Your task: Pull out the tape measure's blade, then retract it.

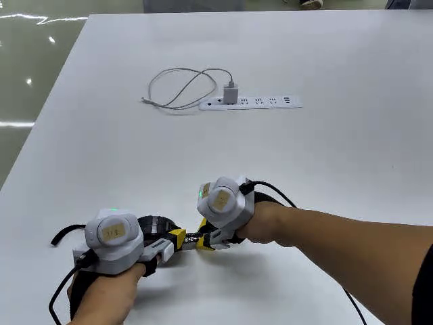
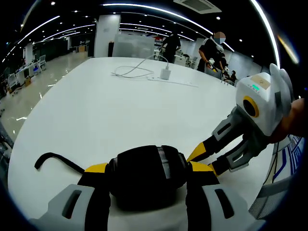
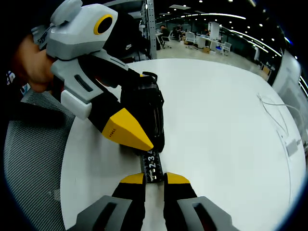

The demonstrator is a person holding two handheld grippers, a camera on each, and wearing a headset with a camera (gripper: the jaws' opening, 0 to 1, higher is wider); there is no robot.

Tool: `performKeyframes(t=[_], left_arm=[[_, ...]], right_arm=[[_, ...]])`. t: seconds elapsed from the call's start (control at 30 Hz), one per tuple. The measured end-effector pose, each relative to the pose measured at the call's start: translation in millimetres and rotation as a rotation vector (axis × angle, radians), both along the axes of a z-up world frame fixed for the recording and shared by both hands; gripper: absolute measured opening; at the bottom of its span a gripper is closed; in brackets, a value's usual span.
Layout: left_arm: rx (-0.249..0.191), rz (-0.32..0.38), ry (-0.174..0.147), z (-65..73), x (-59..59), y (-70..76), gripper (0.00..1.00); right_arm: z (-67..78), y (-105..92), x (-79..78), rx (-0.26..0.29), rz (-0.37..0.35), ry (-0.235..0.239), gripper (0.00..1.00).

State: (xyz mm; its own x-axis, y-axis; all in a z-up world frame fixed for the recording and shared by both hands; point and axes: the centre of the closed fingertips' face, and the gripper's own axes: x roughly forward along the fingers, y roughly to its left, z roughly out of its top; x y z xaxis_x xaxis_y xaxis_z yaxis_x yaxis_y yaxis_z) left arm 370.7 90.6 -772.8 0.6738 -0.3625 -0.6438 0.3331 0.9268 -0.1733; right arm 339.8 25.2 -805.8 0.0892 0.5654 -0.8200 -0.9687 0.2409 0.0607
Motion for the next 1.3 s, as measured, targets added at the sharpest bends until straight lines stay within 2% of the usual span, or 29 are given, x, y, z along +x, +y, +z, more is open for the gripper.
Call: performKeyframes(t=[0.5,1.3], left_arm=[[-0.003,0.004,0.000,0.7,-0.5,0.2,0.60],[-0.008,0.004,0.001,1.6,-1.5,0.4,0.60]], right_arm=[[0.5,7.2,1.3,0.023,-0.009,0.012,0.10],[1.2,20.7,2.4,0.029,0.008,0.012,0.10]])
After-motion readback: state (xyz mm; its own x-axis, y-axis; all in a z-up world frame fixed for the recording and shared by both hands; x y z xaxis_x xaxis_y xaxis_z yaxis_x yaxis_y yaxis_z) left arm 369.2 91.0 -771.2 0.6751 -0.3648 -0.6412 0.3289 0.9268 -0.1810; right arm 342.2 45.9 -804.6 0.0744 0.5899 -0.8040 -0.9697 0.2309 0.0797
